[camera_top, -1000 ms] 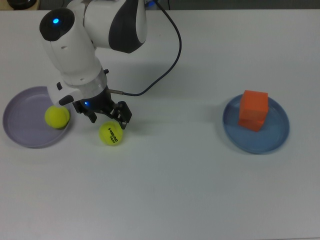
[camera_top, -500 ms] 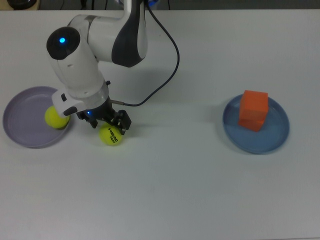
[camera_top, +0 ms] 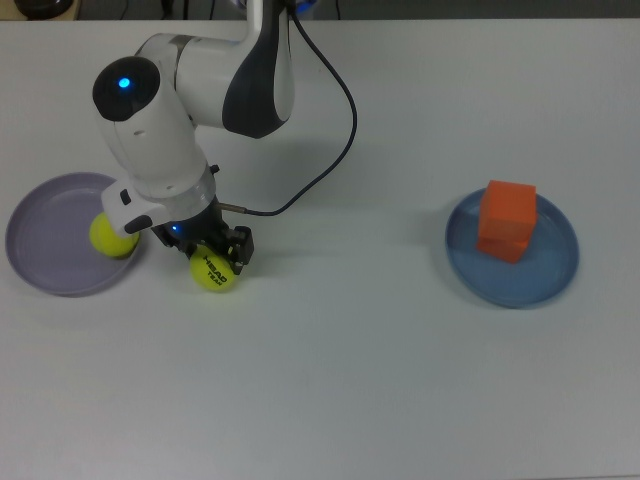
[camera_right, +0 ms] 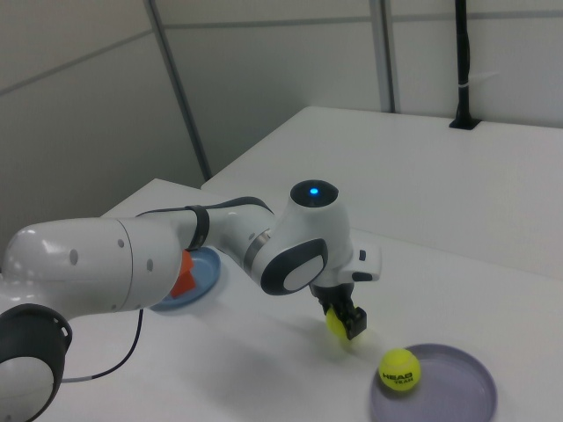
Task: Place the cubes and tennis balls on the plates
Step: 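Place the second ball on the lavender plate and release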
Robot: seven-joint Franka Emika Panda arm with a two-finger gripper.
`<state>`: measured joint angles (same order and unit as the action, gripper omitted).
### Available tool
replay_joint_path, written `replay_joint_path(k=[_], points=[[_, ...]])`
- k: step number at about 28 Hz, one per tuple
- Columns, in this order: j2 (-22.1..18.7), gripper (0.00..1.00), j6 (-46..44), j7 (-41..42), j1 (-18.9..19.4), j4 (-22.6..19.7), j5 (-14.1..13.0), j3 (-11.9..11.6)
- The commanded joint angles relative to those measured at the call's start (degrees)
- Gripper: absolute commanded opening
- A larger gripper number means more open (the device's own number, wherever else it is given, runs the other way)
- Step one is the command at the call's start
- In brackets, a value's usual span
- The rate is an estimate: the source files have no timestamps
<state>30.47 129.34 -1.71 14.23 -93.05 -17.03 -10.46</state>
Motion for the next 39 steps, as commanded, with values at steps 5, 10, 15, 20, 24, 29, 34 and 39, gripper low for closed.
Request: replay_joint_path(k=[5, 10, 15, 20, 24, 29, 34, 39], points=[[-6.64, 0.00, -2.33, -0.84, -0.61, -0.47, -0.03, -4.39], [-7.00, 0.00, -2.86, -0.75, -0.96, -0.38, -0.55, -9.31], [-6.30, 0.00, -2.86, -0.22, -3.32, -0.47, -1.17, -11.34], [-5.24, 0.00, -2.78, 0.92, -5.09, -0.73, -1.17, -11.52], [-3.66, 0.00, -2.78, 1.01, -6.05, -0.73, -1.26, -11.60], [-3.39, 0.07, -2.77, 1.09, -6.50, -0.73, -1.26, -11.69], [-4.10, 1.00, -4.97, 1.89, -6.41, -0.56, -1.08, -11.87], [-8.13, 1.00, -8.92, 1.89, -6.23, -0.47, -0.90, -11.87]])
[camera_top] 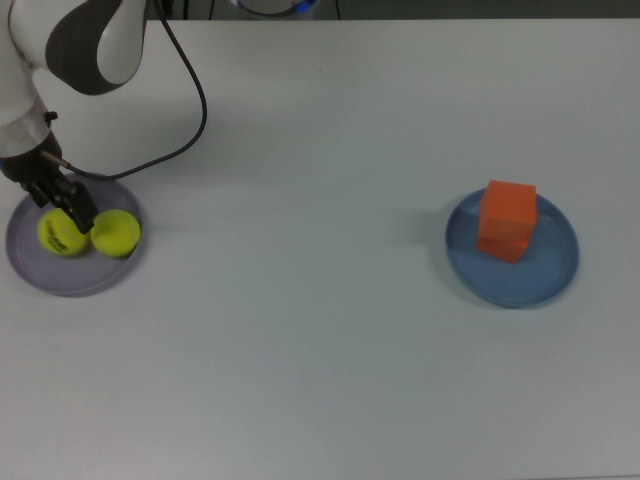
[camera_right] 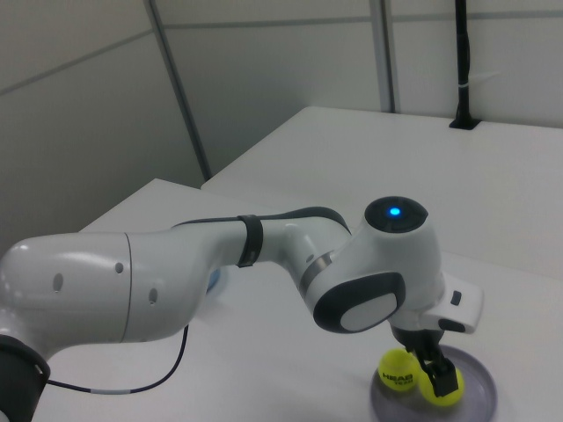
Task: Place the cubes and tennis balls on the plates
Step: 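Place the second ball on the lavender plate and release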
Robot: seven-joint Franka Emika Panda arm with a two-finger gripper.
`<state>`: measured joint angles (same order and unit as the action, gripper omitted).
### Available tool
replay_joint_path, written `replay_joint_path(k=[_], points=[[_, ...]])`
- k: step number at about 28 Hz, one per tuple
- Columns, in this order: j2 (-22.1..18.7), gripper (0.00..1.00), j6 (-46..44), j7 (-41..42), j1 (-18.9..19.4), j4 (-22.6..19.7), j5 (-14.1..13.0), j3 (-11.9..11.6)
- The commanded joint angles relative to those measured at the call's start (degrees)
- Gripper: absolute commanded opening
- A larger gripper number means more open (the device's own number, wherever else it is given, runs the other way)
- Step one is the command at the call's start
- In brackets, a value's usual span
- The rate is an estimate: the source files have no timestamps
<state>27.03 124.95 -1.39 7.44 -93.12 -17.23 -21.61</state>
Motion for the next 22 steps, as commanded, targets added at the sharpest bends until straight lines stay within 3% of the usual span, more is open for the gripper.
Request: replay_joint_path(k=[1, 6, 9, 15, 17, 22], points=[[-6.53, 1.00, -6.11, 1.66, 0.90, -0.40, -0.62, -0.54], [-10.50, 1.00, -9.55, 1.13, 1.61, -0.31, -0.09, 0.42], [-13.14, 1.00, -12.45, 0.69, 2.49, -0.31, 1.40, 2.62], [-17.71, 1.00, -15.96, -5.81, 2.05, -0.31, 8.25, 8.94], [-19.02, 1.00, -17.98, -7.38, 1.18, -0.31, 9.49, 11.83], [-22.10, 1.00, -20.71, -8.01, 0.20, -0.66, 11.33, 16.24]])
